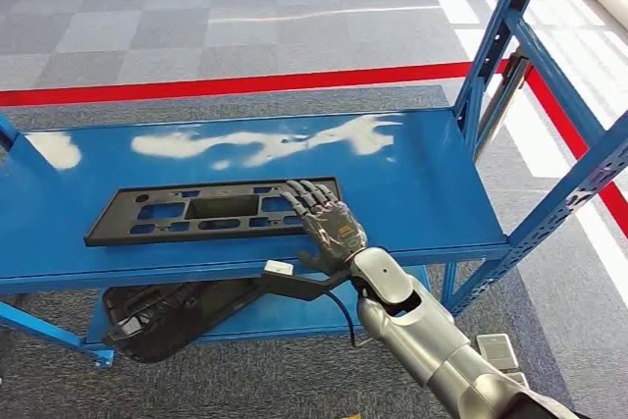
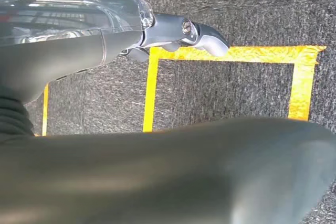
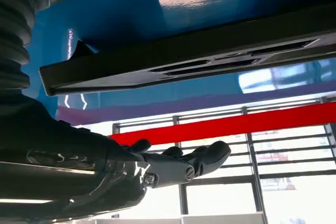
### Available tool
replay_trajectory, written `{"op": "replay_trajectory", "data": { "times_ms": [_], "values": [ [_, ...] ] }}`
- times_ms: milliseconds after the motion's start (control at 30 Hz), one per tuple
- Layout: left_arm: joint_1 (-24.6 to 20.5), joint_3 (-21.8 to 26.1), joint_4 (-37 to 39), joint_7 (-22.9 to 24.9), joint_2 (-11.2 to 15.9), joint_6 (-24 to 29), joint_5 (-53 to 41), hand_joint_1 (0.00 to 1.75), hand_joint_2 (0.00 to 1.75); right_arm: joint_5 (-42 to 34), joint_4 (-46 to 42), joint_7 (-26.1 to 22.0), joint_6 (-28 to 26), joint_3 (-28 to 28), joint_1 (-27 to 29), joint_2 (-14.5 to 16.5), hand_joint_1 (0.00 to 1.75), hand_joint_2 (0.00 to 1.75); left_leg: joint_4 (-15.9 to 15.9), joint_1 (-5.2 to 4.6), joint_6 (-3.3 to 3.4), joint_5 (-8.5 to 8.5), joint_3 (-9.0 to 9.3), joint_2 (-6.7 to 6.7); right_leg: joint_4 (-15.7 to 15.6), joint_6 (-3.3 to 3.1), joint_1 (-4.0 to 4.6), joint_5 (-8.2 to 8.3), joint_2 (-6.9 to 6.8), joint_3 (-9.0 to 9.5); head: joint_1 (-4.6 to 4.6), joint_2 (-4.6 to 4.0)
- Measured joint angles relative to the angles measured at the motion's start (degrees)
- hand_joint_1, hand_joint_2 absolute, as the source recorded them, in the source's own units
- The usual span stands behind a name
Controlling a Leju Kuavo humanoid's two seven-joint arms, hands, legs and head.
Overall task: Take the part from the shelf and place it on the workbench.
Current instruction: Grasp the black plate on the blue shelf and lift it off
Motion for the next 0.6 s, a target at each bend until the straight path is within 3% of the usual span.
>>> {"op": "replay_trajectory", "data": {
  "times_ms": [433, 567, 600],
  "values": [
    [0.0, 0.0, 0.0, -0.3, 0.0, 0.1, -0.2, 0.00, 0.00, 3.0, 4.3, 2.0, -1.6, 1.4, -1.9, 1.5, 0.04, 1.75, 0.0, -0.01, 0.00, 0.00, 0.00, 0.00, 0.0, 0.00, -0.01, 0.00, 0.00, 0.00, 0.01, 0.00],
    [0.0, 0.0, 0.0, -0.5, 0.0, 0.2, -0.2, 0.00, 0.00, 3.9, 5.6, 2.9, -2.0, 1.5, -2.6, 1.5, 1.75, 1.75, 0.0, -0.01, 0.00, 0.00, 0.00, 0.00, 0.0, 0.00, -0.01, 0.00, 0.00, 0.00, 0.01, 0.00],
    [0.0, 0.0, 0.0, -0.6, 0.0, 0.2, -0.2, 0.00, 0.00, 4.1, 5.9, 3.0, -2.1, 1.5, -2.8, 1.5, 1.75, 1.75, 0.0, -0.01, 0.00, 0.00, 0.00, 0.00, 0.0, 0.00, -0.01, 0.00, 0.00, -0.01, 0.01, 0.00]
  ]
}}
